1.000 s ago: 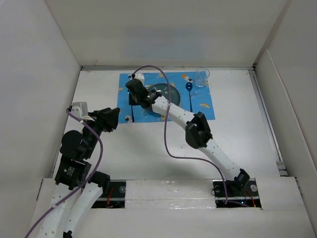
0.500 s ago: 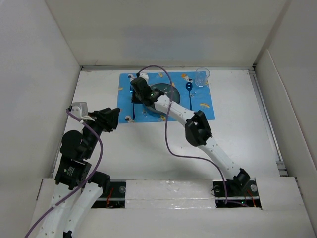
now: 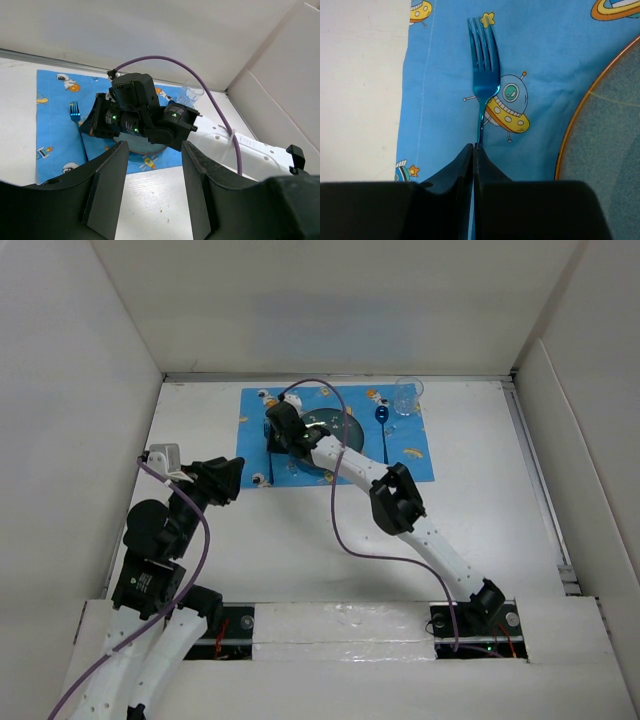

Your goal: Set the dinner table for one person

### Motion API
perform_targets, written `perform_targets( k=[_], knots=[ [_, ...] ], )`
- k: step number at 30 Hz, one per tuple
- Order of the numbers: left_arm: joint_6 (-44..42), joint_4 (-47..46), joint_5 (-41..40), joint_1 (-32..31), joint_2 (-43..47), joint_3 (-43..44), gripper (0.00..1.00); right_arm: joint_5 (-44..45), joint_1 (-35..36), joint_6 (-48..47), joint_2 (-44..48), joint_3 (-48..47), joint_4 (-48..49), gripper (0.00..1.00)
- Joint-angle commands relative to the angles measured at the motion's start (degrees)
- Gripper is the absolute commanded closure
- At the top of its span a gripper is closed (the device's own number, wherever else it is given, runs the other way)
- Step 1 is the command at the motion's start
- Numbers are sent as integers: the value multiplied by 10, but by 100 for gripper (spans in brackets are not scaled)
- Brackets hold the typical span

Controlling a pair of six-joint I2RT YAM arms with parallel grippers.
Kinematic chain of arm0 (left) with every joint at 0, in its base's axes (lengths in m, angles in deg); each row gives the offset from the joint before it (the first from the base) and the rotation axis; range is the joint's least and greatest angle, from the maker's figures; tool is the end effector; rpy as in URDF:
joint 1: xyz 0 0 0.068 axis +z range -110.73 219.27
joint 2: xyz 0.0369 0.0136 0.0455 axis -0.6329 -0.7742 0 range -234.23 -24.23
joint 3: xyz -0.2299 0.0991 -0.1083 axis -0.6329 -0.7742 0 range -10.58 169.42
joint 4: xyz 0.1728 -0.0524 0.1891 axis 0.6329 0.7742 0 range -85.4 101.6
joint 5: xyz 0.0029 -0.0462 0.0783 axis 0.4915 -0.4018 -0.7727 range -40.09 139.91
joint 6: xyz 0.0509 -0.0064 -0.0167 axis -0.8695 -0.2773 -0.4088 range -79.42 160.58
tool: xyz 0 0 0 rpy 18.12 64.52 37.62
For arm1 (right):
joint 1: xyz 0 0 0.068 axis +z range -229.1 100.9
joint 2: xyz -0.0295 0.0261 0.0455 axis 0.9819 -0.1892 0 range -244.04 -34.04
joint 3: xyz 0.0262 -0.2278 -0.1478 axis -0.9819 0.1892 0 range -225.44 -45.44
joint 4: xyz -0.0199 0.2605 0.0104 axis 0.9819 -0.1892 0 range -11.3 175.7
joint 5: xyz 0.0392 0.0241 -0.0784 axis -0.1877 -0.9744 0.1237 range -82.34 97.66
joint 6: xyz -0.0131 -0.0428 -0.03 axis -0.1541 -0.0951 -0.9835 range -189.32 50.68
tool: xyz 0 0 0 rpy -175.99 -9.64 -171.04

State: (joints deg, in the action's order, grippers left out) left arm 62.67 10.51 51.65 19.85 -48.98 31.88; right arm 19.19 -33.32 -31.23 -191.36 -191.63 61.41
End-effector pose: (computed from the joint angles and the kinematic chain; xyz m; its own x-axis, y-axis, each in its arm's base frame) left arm 0.0966 -0.0352 0.3781 0.0431 -0.4137 -0.9094 0.4063 0.8388 -0.3624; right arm 0.4266 0.4281 0.1639 -0.6812 0.1667 -0.7128 -0.2138 0.8860 0.4115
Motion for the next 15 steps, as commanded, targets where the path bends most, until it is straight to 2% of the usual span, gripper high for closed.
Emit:
perform_targets(
  k=[1,3,9,11,12,15],
  knots=[
    [-6,-20,12,-2,-4,17,56,0,-7,10,32,1,42,96],
    [-6,-20,10,-2,-4,17,56,2,-12,11,29,-3,41,100],
    [-6,-20,9,-2,-5,15,56,-5,-18,19,26,2,43,100],
    [-6,-20,10,-2,-7,16,56,-10,-18,19,32,13,54,90],
    [-6,-20,11,-2,-6,15,56,-10,-18,16,33,16,55,80],
    [-6,-20,10,-2,-5,16,56,-11,-13,7,30,20,54,71]
  ],
)
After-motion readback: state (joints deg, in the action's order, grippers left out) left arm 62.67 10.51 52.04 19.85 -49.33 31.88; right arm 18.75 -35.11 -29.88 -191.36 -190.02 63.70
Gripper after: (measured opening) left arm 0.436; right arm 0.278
